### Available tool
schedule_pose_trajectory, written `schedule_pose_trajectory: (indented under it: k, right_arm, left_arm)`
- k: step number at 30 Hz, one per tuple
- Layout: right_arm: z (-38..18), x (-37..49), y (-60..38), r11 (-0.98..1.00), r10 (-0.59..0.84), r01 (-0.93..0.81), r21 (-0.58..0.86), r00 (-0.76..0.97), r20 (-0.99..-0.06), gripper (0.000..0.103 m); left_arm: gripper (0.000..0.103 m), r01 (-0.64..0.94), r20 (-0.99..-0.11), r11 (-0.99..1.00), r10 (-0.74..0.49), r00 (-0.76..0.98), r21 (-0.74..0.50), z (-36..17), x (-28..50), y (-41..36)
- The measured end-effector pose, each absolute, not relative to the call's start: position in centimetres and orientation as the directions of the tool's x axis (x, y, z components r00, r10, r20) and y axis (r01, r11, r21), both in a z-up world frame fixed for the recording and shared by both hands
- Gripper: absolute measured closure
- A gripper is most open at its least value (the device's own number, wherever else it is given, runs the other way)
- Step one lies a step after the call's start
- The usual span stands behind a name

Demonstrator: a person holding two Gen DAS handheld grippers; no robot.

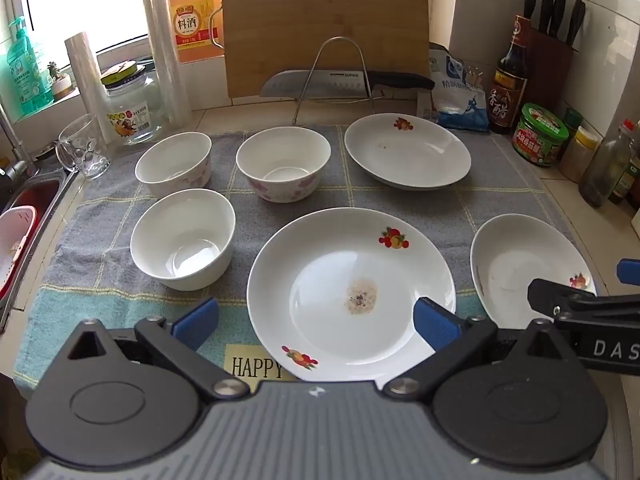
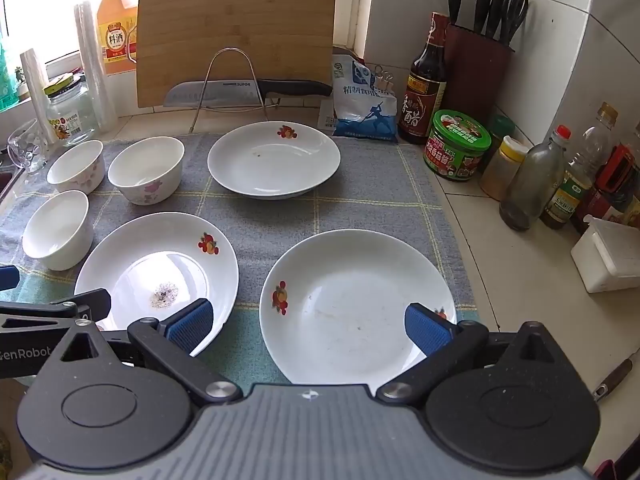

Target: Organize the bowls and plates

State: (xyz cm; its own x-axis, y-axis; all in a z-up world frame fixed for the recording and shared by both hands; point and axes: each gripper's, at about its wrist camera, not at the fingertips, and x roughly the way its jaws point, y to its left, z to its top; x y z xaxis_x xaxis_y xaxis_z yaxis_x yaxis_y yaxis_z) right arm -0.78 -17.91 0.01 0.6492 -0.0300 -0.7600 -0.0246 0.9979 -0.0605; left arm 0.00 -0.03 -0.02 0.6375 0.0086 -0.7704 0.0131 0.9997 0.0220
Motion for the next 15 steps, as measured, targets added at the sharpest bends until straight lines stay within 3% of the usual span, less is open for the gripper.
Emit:
schedule_pose_trajectory:
  k: [15]
  right_arm:
    - [0.6, -0.63, -17.77, 0.998, -0.023, -0.03, -0.055, 0.649, -0.76, 0.0]
  left_arm:
    - [0.001, 0.012, -0.773, 1.0, 0.002, 0.634, 0.012, -0.18, 0.16, 0.08]
